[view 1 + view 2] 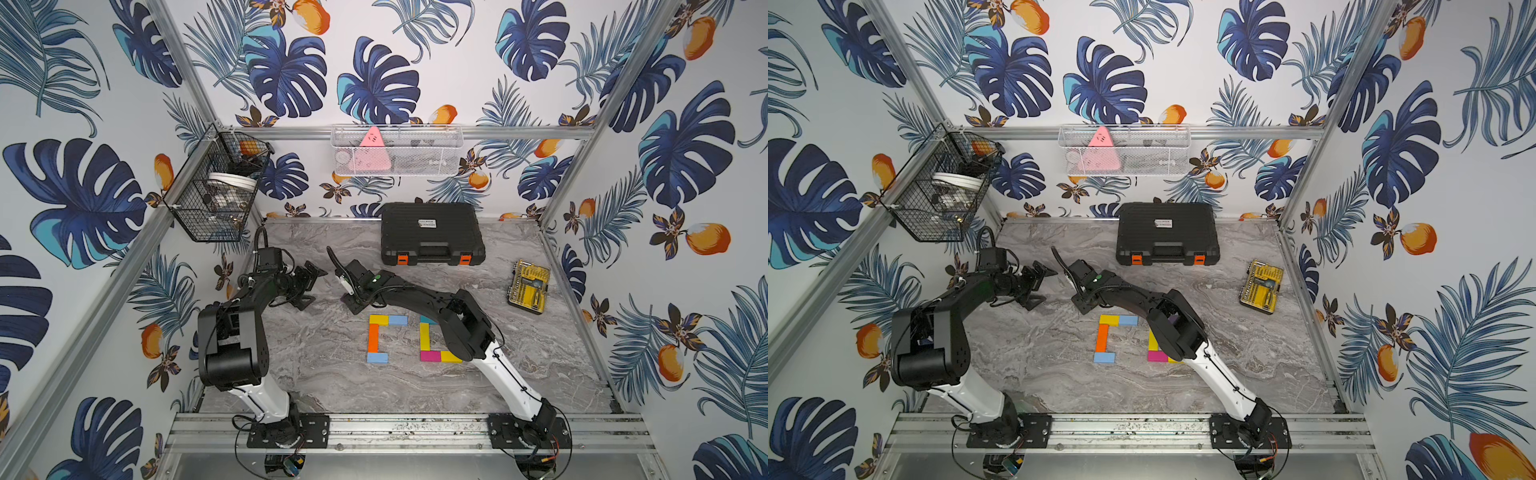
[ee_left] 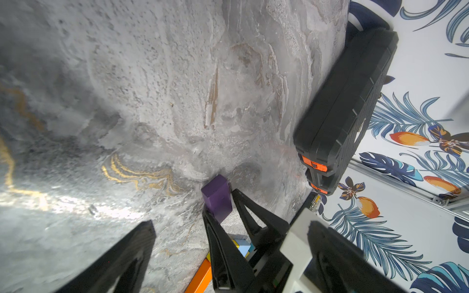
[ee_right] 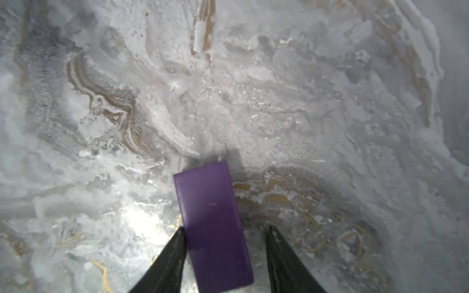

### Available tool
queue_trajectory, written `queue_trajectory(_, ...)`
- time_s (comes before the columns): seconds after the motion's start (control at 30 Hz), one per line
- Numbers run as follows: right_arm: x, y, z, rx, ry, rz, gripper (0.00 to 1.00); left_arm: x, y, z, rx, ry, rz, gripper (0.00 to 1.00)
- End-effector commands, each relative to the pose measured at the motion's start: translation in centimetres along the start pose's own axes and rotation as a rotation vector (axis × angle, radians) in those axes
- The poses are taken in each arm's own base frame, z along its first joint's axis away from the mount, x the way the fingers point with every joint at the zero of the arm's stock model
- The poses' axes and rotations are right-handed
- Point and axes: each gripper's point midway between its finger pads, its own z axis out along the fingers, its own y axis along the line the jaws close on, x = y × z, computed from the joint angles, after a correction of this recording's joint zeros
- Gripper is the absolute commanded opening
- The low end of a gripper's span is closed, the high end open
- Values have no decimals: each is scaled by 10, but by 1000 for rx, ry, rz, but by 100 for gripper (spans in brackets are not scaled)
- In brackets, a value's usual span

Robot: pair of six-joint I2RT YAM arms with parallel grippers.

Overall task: Assemble the letter c with building blocks
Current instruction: Pick up the building block from the center of the board, then place the building block at the center of the board.

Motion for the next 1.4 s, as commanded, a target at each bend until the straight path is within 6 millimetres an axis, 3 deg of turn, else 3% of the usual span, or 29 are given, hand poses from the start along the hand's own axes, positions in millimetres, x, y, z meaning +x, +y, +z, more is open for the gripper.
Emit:
queue_trajectory(0.0,12,7,2,-15,41,-24,38,0,-2,-1,17,1,-7,99)
queue_trajectory(0.13,3,14,-11,-45,9,1,18,2,-3,-2,23,5,1,99)
queue_trajectory(0.23,-7,16,-33,-65,-28,28,16,4,-4,-4,28,9,13,99)
queue_trajectory(0.4,-9,8,-88,-53,-82,77,16,16,-10,-2,44,35,50,99)
queue_trajectory(0.57,26,-3,-151,-43,-99,150,16,51,-30,7,37,99,164,99)
queue_trajectory(0.73,87,-7,-184,-42,-53,208,17,81,-38,5,38,136,247,99)
queue_trajectory(0.9,139,5,-192,-42,27,186,18,92,-36,-3,31,136,273,99)
queue_trajectory(0.97,164,11,-189,-24,79,153,18,94,-36,-6,27,134,276,99)
queue_trajectory(1.13,201,21,-180,56,165,70,19,96,-33,-7,29,129,271,99)
queue_trajectory(1.37,214,24,-170,58,190,52,21,99,-24,-1,1,144,276,99)
